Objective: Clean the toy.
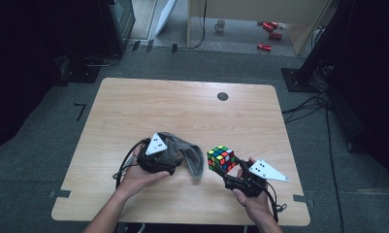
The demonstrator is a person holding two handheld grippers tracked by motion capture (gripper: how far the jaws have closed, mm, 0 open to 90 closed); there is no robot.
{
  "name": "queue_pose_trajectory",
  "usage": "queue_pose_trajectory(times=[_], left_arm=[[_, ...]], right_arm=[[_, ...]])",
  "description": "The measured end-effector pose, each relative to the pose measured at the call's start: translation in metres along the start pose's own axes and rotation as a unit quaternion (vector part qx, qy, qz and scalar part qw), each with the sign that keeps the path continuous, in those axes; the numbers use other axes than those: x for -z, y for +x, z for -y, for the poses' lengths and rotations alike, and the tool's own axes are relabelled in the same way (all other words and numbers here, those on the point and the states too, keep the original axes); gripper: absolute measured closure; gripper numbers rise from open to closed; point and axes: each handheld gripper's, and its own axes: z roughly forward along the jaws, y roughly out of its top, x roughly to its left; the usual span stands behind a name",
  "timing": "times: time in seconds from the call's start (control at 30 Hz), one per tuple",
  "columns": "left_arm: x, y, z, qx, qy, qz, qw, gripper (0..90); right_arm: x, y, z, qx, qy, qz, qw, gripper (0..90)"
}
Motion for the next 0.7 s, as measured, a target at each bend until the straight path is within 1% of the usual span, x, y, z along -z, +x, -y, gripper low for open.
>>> queue_pose_trajectory(times=[0.03, 0.07, 0.13, 0.2, 0.23, 0.27, 0.3, 0.33, 0.37, 0.4, 0.43, 0.47, 0.53, 0.57, 0.6, 0.7], left_arm=[[0.003, 0.002, 0.001, 0.003, -0.014, 0.014, 0.9998, 24.1], [0.006, 0.003, 0.003, 0.004, -0.026, 0.023, 0.9994, 31.8], [0.011, 0.004, 0.005, 0.004, -0.046, 0.031, 0.9985, 49.3], [0.015, 0.005, 0.006, 0.013, -0.062, 0.037, 0.9973, 65.5], [0.016, 0.005, 0.007, 0.019, -0.070, 0.042, 0.9965, 70.2], [0.016, 0.005, 0.007, 0.028, -0.079, 0.054, 0.9950, 75.0], [0.015, 0.004, 0.007, 0.034, -0.084, 0.071, 0.9934, 79.9], [0.013, 0.001, 0.008, 0.034, -0.088, 0.083, 0.9921, 82.8], [0.011, -0.001, 0.008, 0.031, -0.090, 0.091, 0.9913, 85.6], [0.007, -0.007, 0.008, 0.019, -0.091, 0.103, 0.9903, 86.5], [0.005, -0.011, 0.008, 0.009, -0.093, 0.107, 0.9899, 87.1], [0.001, -0.017, 0.008, -0.006, -0.094, 0.112, 0.9892, 87.5], [-0.006, -0.025, 0.008, -0.025, -0.093, 0.128, 0.9871, 87.9], [-0.011, -0.030, 0.009, -0.039, -0.090, 0.137, 0.9857, 87.9], [-0.014, -0.034, 0.009, -0.049, -0.087, 0.139, 0.9853, 87.9], [-0.022, -0.041, 0.011, -0.061, -0.079, 0.153, 0.9831, 87.4]], right_arm=[[-0.001, 0.000, 0.000, 0.001, 0.001, -0.002, 1.0000, 34.3], [-0.003, 0.001, 0.001, 0.003, 0.002, -0.004, 1.0000, 34.3], [-0.006, 0.002, 0.002, 0.006, 0.006, -0.004, 1.0000, 34.2], [-0.009, 0.002, 0.002, 0.006, 0.008, -0.005, 0.9999, 34.3], [-0.010, 0.002, 0.002, 0.006, 0.009, -0.006, 0.9999, 34.3], [-0.012, 0.002, 0.002, 0.007, 0.010, -0.007, 0.9999, 34.3], [-0.013, 0.002, 0.002, 0.006, 0.010, -0.007, 0.9999, 34.3], [-0.014, 0.002, 0.002, 0.006, 0.010, -0.008, 0.9999, 34.3], [-0.016, 0.002, 0.002, 0.005, 0.011, -0.009, 0.9999, 34.3], [-0.017, 0.002, 0.002, 0.006, 0.010, -0.010, 0.9999, 34.3], [-0.018, 0.003, 0.002, 0.007, 0.010, -0.011, 0.9999, 34.3], [-0.019, 0.003, 0.002, 0.007, 0.011, -0.012, 0.9998, 34.2], [-0.020, 0.004, 0.003, 0.008, 0.013, -0.013, 0.9998, 34.3], [-0.021, 0.004, 0.003, 0.009, 0.012, -0.013, 0.9998, 34.2], [-0.020, 0.005, 0.003, 0.008, 0.011, -0.011, 0.9998, 34.2], [-0.019, 0.004, 0.002, 0.003, 0.003, -0.010, 0.9999, 34.2]])
